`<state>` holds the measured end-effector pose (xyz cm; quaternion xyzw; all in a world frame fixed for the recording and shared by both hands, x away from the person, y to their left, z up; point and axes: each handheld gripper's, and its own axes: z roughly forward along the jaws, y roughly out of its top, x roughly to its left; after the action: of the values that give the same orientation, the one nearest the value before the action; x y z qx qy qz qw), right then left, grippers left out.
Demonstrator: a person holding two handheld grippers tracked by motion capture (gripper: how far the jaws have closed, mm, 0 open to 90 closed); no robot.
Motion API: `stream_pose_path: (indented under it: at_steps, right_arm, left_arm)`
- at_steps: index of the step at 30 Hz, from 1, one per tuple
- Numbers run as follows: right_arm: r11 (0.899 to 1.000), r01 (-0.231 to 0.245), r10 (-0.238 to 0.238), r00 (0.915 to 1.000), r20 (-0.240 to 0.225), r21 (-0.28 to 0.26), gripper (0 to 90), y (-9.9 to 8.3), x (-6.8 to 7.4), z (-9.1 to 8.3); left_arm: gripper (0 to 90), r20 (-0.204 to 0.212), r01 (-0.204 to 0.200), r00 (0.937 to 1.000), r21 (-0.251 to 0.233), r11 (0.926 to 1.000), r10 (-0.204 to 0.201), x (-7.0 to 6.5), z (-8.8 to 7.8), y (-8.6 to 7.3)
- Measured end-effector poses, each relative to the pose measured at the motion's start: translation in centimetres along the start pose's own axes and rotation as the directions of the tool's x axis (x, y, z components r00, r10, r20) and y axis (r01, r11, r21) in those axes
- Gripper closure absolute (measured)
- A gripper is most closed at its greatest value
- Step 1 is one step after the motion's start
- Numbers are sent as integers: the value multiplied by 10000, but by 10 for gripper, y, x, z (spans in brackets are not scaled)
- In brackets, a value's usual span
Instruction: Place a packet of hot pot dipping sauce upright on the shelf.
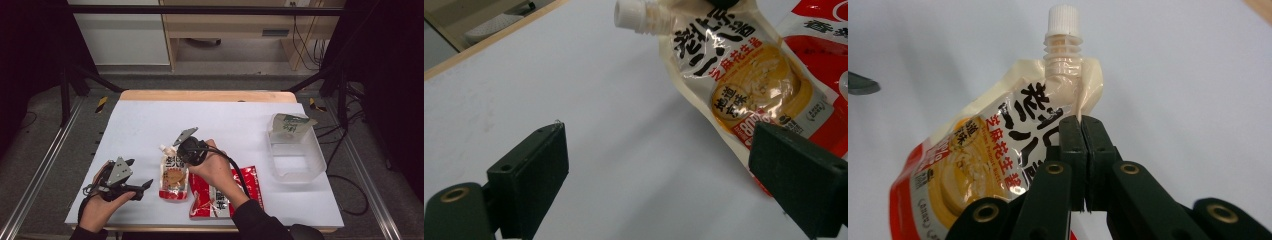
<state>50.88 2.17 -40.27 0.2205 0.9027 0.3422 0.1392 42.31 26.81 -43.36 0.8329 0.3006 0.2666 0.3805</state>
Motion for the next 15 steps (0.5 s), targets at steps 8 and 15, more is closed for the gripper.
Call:
stream_pose_path:
  at_steps: [8, 15]
  right_arm:
    - [9979, 424, -418, 9991, 115, -493, 899, 6, -1, -17]
    - [9943, 690, -684, 9976, 101, -808, 899, 8, 3, -26]
  left_arm:
    - [91, 78, -1, 10000, -81, 10000, 2, 1, 0, 0]
    - [120, 306, 224, 9993, -552, 9982, -207, 3, -5, 6]
